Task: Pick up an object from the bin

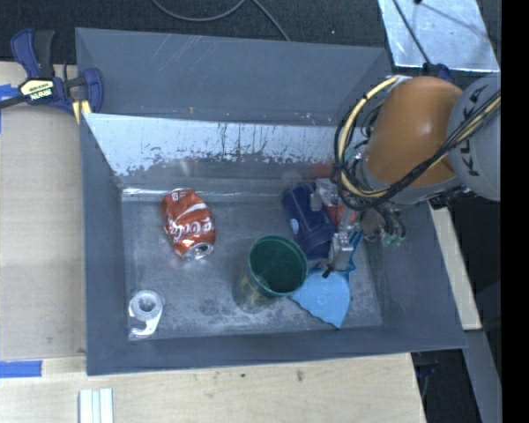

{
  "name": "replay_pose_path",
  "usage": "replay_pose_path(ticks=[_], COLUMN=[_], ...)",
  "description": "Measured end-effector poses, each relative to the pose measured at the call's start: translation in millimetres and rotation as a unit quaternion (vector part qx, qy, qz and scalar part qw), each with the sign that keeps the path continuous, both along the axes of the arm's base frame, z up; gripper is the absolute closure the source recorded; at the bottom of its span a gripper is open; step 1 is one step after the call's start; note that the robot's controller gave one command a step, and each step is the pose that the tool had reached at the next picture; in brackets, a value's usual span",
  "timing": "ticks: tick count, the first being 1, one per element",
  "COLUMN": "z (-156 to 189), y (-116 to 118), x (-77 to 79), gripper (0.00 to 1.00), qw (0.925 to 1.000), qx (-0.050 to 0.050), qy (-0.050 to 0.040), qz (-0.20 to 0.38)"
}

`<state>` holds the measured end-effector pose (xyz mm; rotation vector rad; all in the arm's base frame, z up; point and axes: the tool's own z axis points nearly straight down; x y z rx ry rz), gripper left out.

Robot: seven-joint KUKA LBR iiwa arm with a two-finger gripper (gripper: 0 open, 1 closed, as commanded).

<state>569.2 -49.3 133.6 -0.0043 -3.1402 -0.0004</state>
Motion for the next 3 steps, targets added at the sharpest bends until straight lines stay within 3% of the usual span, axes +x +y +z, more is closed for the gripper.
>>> replay_pose_path(ticks=[1, 2, 3], z=[4, -23, -42], y=[0, 9, 11], x=[1.2, 14.7, 30.2], gripper=[0.00, 0.00, 0.00], qw=[1.0000, 0.9997, 0.9997], qx=[0.000, 0.000, -0.001], qy=[-0.0030, -0.0075, -0.0179], qz=[0.000, -0.022, 0.018])
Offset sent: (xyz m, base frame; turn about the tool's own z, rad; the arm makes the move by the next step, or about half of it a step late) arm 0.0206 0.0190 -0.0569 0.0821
